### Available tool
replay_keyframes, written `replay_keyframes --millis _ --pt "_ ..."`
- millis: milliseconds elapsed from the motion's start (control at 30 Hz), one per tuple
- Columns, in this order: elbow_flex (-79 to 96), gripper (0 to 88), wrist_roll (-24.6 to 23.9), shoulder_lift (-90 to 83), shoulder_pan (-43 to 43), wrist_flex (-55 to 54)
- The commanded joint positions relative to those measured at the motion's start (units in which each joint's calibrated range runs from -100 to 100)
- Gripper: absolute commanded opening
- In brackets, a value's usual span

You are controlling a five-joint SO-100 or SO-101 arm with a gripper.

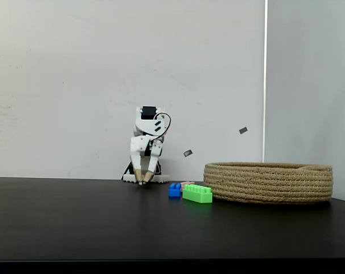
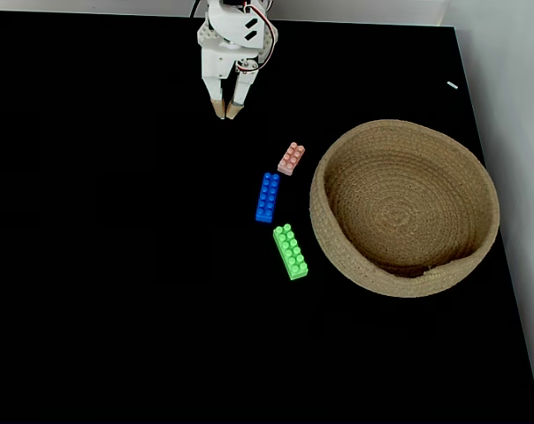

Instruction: Place the lego blocks in the tray

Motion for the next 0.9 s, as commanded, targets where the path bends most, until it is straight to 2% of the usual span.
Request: replay_keyframes --millis 0,267,567,867 --pt "0.7 0.1 0.9 -0.4 -0.8 0.2" --pt "0.7 0.1 0.8 -0.4 -1.5 0.2" --pt "0.7 0.0 3.9 -0.4 -2.0 0.2" --pt "-4.2 0.7 -5.6 3.2 -4.4 -9.8"
